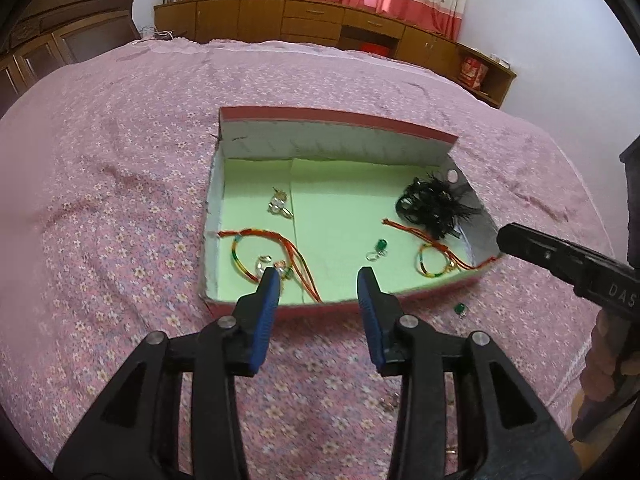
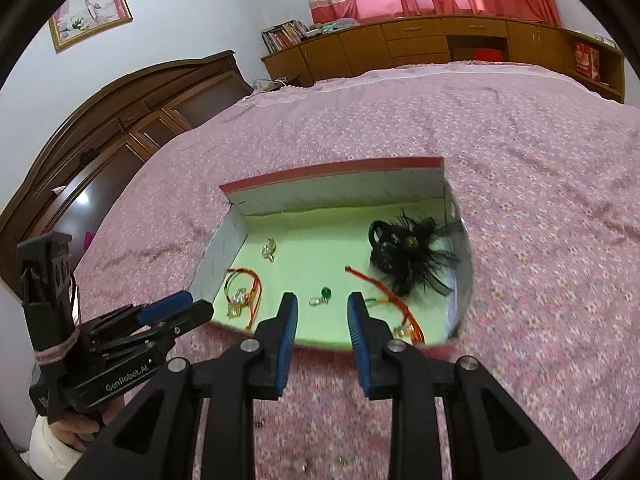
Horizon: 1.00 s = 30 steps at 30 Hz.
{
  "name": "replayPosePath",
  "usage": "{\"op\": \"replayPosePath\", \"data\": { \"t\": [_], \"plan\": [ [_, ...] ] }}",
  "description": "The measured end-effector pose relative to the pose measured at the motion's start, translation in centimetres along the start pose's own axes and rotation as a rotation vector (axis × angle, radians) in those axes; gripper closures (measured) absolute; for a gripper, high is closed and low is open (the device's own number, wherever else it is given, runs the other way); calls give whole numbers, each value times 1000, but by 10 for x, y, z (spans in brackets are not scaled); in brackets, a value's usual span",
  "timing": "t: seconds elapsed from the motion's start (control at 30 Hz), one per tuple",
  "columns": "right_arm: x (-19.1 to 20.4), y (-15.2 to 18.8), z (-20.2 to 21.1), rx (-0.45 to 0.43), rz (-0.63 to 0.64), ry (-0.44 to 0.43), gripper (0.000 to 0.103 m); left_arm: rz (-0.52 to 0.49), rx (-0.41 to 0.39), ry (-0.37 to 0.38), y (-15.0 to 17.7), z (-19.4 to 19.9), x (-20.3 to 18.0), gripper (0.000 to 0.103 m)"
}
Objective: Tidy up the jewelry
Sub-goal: 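Open both grippers to drop the brooch and earring into the box, then move the left gripper to a small dark earring while the right gripper approaches another green earring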
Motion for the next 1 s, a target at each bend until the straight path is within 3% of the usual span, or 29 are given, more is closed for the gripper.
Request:
{"op": "replayPosePath", "data": {
  "t": [0.5,1.0],
  "plan": [
    [-26,33,22,16,-26,26,74,8,23,35,20,11,-23,70],
    [-59,62,31,38,-28,102,71,-22,112,86,48,-7,-53,70]
  ]
}}
Point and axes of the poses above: each gripper's, at about its wrist camera, not at the fingertips, and z roughly against the way its jaws point, x to its left, y to its underside, the point moved 3 cm from there along -z, roughly the way its jaws point, and after that the axes turned 14 degrees about -z, right-handed, at the moved point
